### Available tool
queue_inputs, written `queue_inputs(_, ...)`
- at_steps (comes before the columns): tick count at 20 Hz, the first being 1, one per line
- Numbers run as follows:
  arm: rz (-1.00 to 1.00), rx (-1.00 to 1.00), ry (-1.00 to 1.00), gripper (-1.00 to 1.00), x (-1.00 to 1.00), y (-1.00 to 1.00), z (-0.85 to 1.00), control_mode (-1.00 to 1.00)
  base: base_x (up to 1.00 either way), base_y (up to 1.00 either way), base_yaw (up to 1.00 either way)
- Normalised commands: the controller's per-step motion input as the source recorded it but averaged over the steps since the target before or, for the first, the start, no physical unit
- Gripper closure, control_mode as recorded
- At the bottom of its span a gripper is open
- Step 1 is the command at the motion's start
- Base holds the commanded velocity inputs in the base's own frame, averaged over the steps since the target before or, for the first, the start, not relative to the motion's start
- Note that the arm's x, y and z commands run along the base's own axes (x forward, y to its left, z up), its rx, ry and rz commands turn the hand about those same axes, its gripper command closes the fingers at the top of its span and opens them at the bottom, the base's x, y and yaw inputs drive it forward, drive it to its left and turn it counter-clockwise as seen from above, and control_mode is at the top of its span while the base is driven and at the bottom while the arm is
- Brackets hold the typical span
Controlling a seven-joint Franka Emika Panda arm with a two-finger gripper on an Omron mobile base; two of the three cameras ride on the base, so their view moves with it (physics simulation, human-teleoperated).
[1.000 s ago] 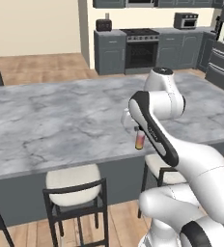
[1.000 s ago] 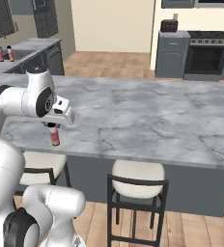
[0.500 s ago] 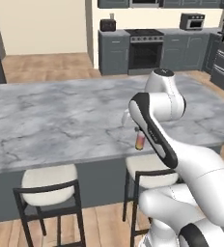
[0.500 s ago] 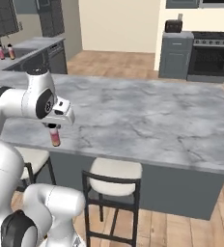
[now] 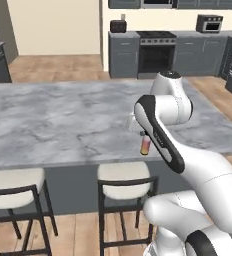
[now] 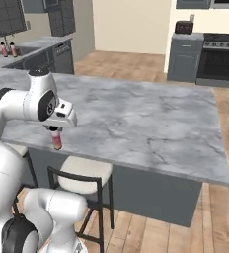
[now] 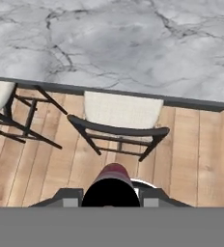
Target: Place the large bottle from the dining counter next to the other large bottle outside the sink, and place the small bottle from the dining counter next to the other small bottle inside the sink.
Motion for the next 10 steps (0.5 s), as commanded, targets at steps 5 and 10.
queue_inputs(5, 0.0, 0.0, 0.0, 1.0, 0.0, 0.0, 0.0, 1.0, 0.0, -0.92, 0.26)
queue_inputs(10, 0.0, 0.0, 0.0, 1.0, 0.0, 0.0, 0.0, 1.0, 0.0, -0.84, 0.32)
